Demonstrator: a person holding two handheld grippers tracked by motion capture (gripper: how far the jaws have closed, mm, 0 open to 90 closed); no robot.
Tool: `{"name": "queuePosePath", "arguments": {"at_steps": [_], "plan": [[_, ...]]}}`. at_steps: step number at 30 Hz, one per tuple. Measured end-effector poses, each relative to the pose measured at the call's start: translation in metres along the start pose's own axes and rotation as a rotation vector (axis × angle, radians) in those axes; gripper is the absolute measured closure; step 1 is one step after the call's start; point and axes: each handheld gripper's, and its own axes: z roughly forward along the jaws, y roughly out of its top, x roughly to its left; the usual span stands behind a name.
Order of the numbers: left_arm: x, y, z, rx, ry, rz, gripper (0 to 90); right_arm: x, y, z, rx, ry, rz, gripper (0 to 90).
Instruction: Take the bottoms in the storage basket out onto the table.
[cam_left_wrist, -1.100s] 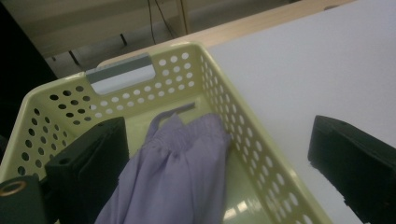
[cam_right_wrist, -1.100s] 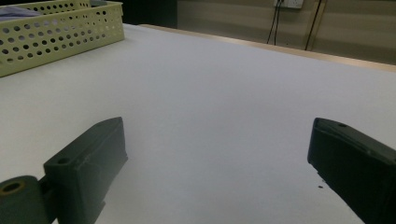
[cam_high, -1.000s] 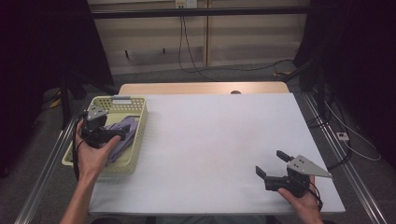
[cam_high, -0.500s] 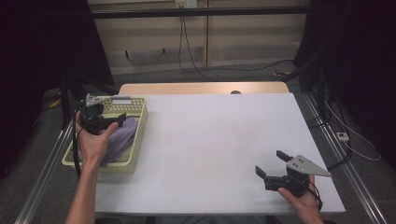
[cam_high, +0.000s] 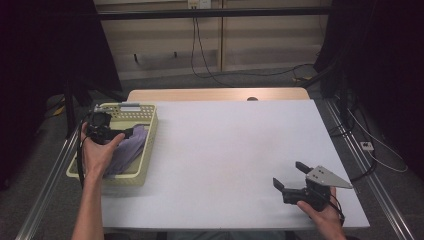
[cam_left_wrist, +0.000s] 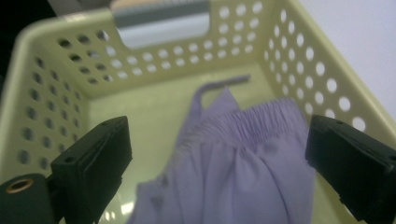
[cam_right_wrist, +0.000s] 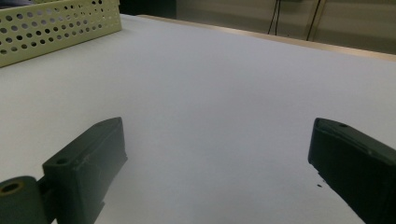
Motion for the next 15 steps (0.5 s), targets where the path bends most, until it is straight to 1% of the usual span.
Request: {"name": "queuePosePath", "arguments": {"at_steps": [1,2,4,5,6,7,9,10,12,15], "plan": [[0.0,-0.001,0.001,0.011,-0.008,0.004,9.2,0.0,0.0,0.0,0.0,0.001,-0.001,4.0],[0.0,-0.001,0.003,0.02,-0.006,0.011,11.5,0.0,0.0,0.0,0.0,0.002,-0.001,4.1],[0.002,-0.003,0.006,0.045,-0.001,-0.004,9.2,0.001,0.0,-0.001,-0.001,0.004,-0.003,4.0],[0.002,-0.003,0.007,0.06,-0.019,-0.016,8.4,0.001,0.0,-0.001,-0.002,0.005,-0.003,4.0],[0.002,-0.004,0.008,0.078,-0.034,-0.012,8.4,0.001,0.0,-0.001,-0.002,0.005,-0.003,4.0],[0.002,-0.004,0.009,0.09,-0.041,-0.002,8.4,0.001,0.0,-0.001,-0.002,0.006,-0.003,4.0],[-0.002,-0.005,0.011,0.108,-0.036,0.046,8.4,0.001,0.0,-0.001,-0.001,0.006,-0.003,4.1],[-0.003,-0.005,0.012,0.126,-0.035,0.052,8.4,0.001,0.0,-0.001,0.002,0.006,-0.004,4.1],[-0.004,-0.005,0.013,0.14,-0.022,0.067,8.4,0.002,0.0,0.0,0.008,0.009,-0.002,4.0],[-0.003,-0.006,0.015,0.171,-0.01,0.071,8.8,0.002,0.0,0.0,0.009,0.015,-0.014,4.1]]}}
